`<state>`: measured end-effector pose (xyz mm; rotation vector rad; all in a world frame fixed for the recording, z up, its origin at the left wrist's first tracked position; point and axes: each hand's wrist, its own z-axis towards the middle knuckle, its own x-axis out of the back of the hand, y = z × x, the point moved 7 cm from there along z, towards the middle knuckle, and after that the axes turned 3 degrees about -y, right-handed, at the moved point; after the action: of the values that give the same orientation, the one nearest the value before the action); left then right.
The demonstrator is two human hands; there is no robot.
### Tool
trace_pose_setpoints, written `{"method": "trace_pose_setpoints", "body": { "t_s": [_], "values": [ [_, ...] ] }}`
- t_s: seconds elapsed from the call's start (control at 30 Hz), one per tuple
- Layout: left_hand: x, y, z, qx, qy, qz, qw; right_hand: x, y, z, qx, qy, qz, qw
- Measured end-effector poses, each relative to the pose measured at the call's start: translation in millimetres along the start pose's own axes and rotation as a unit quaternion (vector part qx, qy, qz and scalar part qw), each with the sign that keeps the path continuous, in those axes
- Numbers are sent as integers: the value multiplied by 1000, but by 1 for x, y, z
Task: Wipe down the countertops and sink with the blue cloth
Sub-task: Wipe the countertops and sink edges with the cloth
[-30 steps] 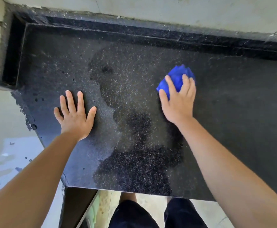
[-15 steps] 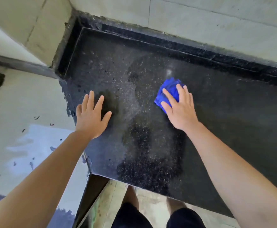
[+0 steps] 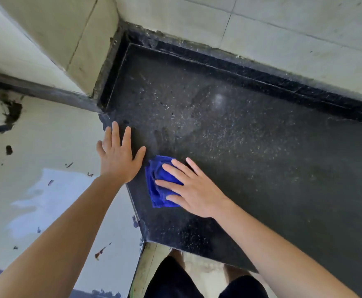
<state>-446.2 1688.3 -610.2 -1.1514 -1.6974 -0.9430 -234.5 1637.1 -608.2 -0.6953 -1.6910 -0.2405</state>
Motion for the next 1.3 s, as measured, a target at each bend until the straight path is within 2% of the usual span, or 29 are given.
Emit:
{"method": "trace_pose_setpoints", "body": {
  "t_s": [0.03, 0.1, 0.2, 0.27, 0.3, 0.37, 0.4, 0.47, 0.5, 0.53, 0.6, 0.67, 0.73, 0.83, 0.9, 0.93, 0.97, 1.1, 1.17, 1.23, 1.3],
  "values": [
    [1, 0, 4, -9, -2, 2, 1000, 2, 27, -3, -34, 8, -4, 999],
    [-2, 1, 10, -25, -11, 14, 1000, 11, 97, -13, -183, 38, 21, 982],
    [-4, -1, 13, -31, -10, 5, 999, 25, 191, -26, -432, 78, 99, 893],
    [-6, -3, 14, -36, -9, 0, 999, 25, 220, -9, -520, 80, 142, 838],
    [-7, -3, 14, -37, -8, -2, 999, 24, 220, 7, -536, 74, 137, 829],
    [-9, -4, 14, -39, -6, -2, 999, 26, 189, 47, -497, 74, 89, 860],
    [-10, -4, 14, -39, -6, -2, 999, 28, 159, 66, -441, 79, 66, 892],
    [-12, -5, 13, -43, -3, -3, 999, 30, 89, 88, -276, 82, 34, 957],
    [-13, -5, 13, -46, 0, -5, 999, 31, 60, 88, -201, 68, 32, 977],
    [-12, -5, 13, -48, -1, -7, 999, 29, 44, 83, -146, 51, 29, 988],
    [-13, -5, 13, -47, -10, -11, 999, 29, 52, 65, -95, 42, 17, 994],
    [-12, -5, 13, -42, -14, -7, 999, 28, 95, 45, -133, 57, 16, 989],
    [-13, -4, 13, -43, -13, 0, 999, 33, 155, 26, -241, 96, 20, 966],
    [-16, -6, 13, -40, -5, 10, 999, 48, 230, 29, -441, 128, 72, 885],
    [-17, -5, 14, -40, -10, 17, 999, 58, 243, 65, -517, 124, 103, 841],
    [-18, -5, 14, -38, -12, 20, 999, 64, 238, 90, -518, 121, 94, 842],
    [-19, -5, 14, -37, -13, 23, 999, 69, 226, 119, -491, 125, 84, 858],
    [-18, -4, 15, -35, 6, 31, 999, 73, 140, 207, -253, 119, 29, 960],
    [-19, -4, 15, -35, 6, 40, 999, 69, 121, 205, -176, 130, 16, 976],
    [-20, -3, 14, -38, 9, 43, 998, 61, 139, 176, -162, 144, 28, 976],
    [-19, -3, 14, -42, 19, 41, 998, 51, 183, 131, -214, 142, 21, 966]
  ]
}}
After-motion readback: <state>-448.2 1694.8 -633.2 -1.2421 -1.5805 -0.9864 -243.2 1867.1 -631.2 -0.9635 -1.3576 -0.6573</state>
